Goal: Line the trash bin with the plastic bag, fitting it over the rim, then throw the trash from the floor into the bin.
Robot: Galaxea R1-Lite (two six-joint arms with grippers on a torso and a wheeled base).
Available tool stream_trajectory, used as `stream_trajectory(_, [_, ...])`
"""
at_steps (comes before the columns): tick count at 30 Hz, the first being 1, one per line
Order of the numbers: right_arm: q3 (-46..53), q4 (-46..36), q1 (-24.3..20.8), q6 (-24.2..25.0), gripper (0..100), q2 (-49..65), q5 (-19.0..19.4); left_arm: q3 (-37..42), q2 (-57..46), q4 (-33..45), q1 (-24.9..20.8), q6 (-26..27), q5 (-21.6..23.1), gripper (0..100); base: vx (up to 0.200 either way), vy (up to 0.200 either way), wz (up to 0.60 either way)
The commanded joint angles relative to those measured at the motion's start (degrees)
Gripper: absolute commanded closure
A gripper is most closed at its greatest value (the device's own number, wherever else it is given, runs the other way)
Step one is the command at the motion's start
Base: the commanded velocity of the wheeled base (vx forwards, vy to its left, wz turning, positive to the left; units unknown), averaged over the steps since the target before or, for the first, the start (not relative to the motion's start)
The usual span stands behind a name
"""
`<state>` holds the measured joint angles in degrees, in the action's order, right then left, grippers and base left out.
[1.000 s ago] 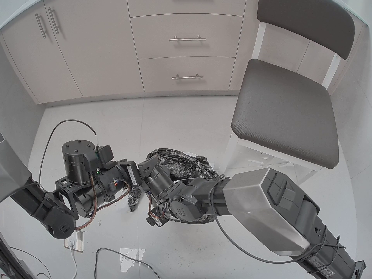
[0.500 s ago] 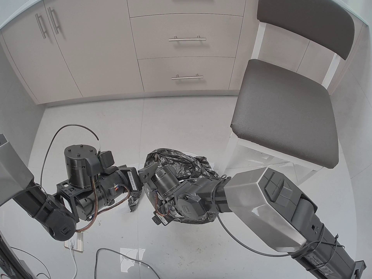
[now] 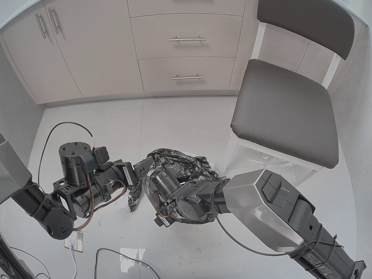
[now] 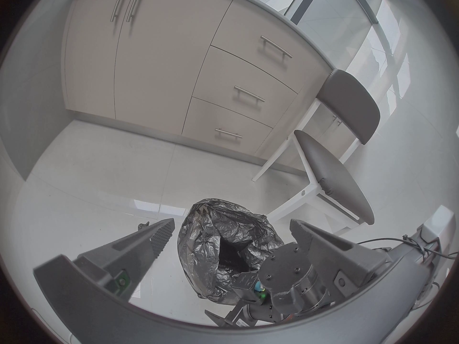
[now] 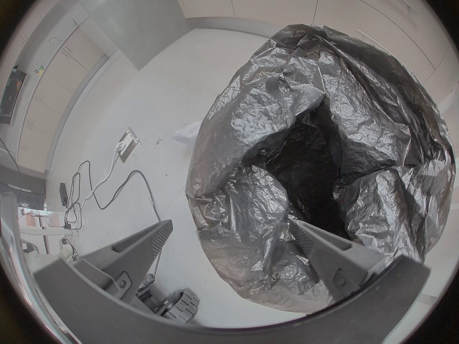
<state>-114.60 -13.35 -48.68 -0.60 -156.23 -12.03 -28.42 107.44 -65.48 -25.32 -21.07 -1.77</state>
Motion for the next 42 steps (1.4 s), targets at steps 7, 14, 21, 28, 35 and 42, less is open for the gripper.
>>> stream_trajectory(7, [0.01, 0.17, -0.1, -0.02, 0, -2.14, -0.18, 0.03, -3.9, 0.52, 1.85, 0.15, 0.27, 0, 0.0, 0.0, 0.0])
stream_trajectory(14, [0.01, -0.45, -1.6, -0.02, 0, -2.58, -0.18, 0.99, -5.31, 0.88, 5.54, 0.76, 0.63, 0, 0.0, 0.0, 0.0])
stream_trajectory(21, [0.01, -3.79, -1.95, 0.42, 0, -2.94, 0.25, 2.14, -5.31, 0.52, 5.81, 0.85, 0.71, 0, 0.0, 0.0, 0.0])
stream_trajectory(28, [0.01, -5.02, -1.86, 0.6, 0, -3.2, 1.75, 2.75, -5.22, 0.44, 5.81, 0.85, 0.71, 0, 0.0, 0.0, 0.0])
stream_trajectory(35, [0.01, -6.69, -1.68, 0.6, 0, -3.11, 2.54, 3.37, -5.31, 0.26, 5.9, 0.67, 3.0, 0, 0.0, 0.0, 0.0])
stream_trajectory(42, [0.01, -10.65, -1.68, 5.26, 0, -1.62, 3.86, 3.54, -5.48, 0.17, 5.81, 0.67, 3.0, 0, 0.0, 0.0, 0.0])
